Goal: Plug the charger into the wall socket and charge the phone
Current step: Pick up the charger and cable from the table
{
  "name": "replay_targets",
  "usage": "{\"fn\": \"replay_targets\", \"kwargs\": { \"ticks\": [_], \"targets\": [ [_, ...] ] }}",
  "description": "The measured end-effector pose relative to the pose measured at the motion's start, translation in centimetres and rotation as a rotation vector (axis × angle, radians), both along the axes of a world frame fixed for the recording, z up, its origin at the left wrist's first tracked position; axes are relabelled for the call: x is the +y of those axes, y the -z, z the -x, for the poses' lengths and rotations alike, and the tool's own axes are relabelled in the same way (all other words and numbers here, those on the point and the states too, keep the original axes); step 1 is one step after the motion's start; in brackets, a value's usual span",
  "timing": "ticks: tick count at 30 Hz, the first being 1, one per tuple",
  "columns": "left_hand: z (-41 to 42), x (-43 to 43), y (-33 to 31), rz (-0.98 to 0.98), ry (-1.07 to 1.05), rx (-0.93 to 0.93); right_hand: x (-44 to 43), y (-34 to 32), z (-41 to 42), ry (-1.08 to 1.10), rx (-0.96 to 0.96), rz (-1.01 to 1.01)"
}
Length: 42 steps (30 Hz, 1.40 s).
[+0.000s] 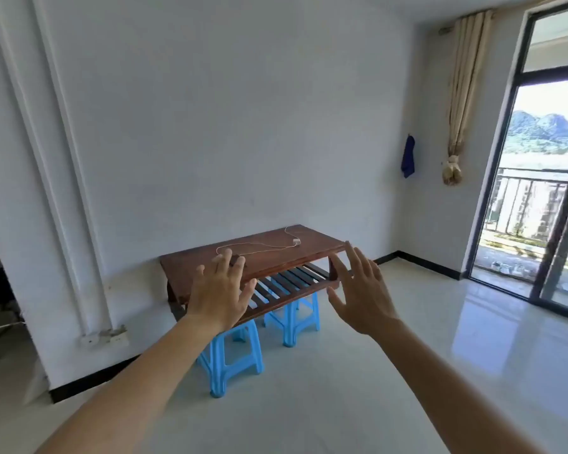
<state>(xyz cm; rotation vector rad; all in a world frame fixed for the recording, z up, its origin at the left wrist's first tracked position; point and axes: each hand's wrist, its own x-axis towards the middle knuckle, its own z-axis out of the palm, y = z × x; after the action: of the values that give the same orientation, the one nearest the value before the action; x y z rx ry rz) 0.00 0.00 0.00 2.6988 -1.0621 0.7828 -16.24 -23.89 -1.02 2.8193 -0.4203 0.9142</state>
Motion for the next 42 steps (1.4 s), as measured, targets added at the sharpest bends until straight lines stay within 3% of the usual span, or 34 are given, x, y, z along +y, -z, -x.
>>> {"fn": "replay_targets", "kwargs": {
  "ticks": [10, 21, 27, 34, 42],
  "targets": [
    [-23.9, -15.1, -2.2, 0.024, -0.09, 0.158, -16.7, -1.8, -22.8, -0.069, 0.055, -0.037],
    [-44.0, -39.4, 8.4, -0.169, -0.119, 0.278, -40.7, 9.4, -44.2, 0.004, 0.211, -0.244],
    [-54.9, -50.8, 8.7, -0.143, -0.134, 0.318, -53.7, 8.6, -57.0, 0.03, 0.266, -0.313],
    [-67.7, -59.9, 13.1, -0.158, -0.105, 0.333, -62.9, 12.0, -71.8, -0.014, 0.35, -0.343],
    [-84.6, -70.1, 20.8, -0.183, -0.12, 0.556, -71.3, 18.3, -87.3, 0.062, 0.492, -0.465]
  ]
}}
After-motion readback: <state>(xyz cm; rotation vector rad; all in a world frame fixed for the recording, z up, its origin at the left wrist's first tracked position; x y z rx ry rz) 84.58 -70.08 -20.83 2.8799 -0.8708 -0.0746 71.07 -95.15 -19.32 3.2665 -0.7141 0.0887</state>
